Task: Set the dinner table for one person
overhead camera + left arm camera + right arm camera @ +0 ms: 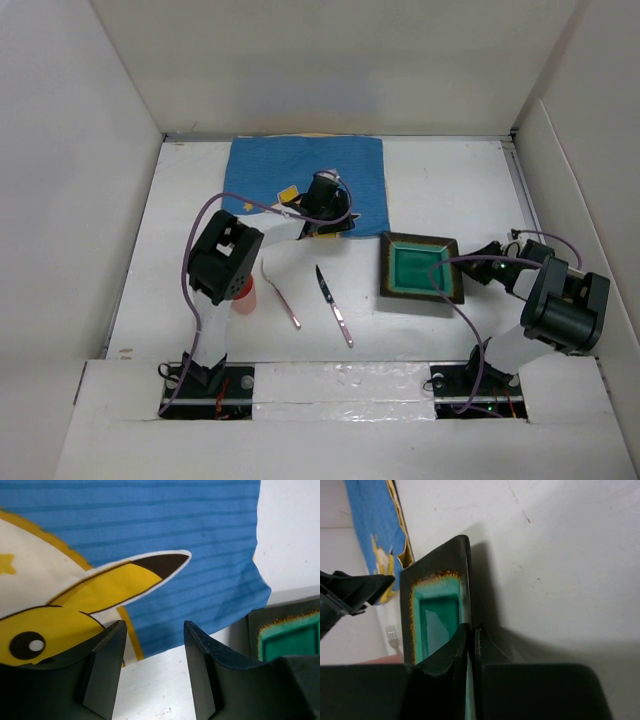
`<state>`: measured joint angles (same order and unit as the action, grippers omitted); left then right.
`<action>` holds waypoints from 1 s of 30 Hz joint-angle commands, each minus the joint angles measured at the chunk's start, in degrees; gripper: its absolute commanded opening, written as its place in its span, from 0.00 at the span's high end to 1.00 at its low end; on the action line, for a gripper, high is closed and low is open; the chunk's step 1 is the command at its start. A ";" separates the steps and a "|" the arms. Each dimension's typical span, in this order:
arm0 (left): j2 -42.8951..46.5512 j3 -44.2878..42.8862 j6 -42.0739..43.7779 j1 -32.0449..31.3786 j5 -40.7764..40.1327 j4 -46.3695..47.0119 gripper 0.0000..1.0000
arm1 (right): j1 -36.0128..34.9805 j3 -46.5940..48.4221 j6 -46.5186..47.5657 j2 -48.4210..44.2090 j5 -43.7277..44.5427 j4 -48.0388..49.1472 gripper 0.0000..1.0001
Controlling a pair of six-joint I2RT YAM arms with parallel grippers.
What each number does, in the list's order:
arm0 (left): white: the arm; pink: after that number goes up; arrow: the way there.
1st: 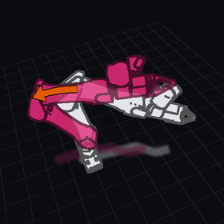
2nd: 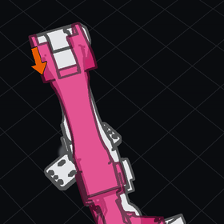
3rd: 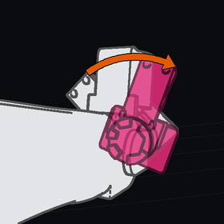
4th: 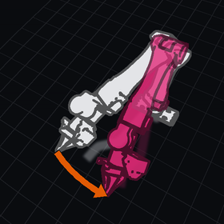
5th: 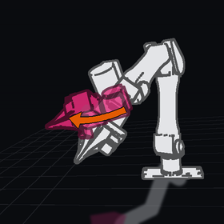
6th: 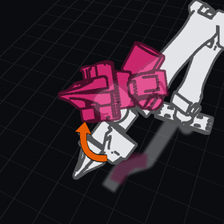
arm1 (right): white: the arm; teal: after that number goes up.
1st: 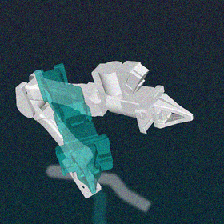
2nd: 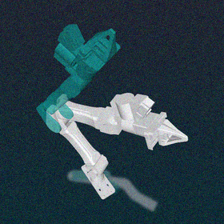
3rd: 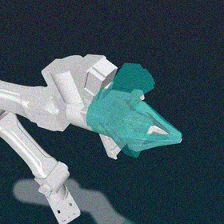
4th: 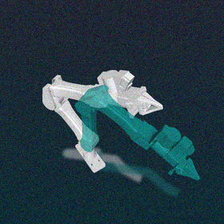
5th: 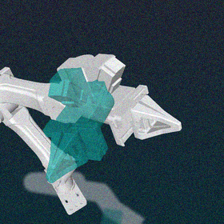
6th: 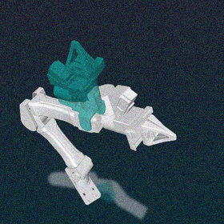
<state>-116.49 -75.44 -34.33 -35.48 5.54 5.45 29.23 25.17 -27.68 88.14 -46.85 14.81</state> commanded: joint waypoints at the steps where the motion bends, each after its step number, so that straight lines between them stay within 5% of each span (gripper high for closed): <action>1: -1.28 -1.28 -0.39 -2.65 1.76 0.35 0.54 | 0.47 0.06 0.44 2.47 3.08 2.23 0.99; 10: -5.41 -5.24 -3.38 -5.30 4.04 1.49 0.54 | 1.79 -1.26 -12.47 -4.19 -3.25 16.56 1.00; 16: -6.04 -10.16 -3.99 -7.67 3.70 -0.96 0.55 | 1.79 5.40 -16.70 -11.40 -5.00 12.54 1.00; 22: 4.92 -10.52 -2.33 -7.06 0.35 -2.29 0.54 | 3.72 8.32 -18.89 -13.34 -8.52 10.68 1.00; 30: 19.88 -7.89 -2.59 -3.90 -0.70 -2.20 0.53 | 1.54 12.70 -30.84 -14.58 -12.83 22.09 1.00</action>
<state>-105.16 -83.74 -37.39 -40.91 6.39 1.48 32.80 31.51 -45.58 75.55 -51.13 24.43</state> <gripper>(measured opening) 0.462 0.076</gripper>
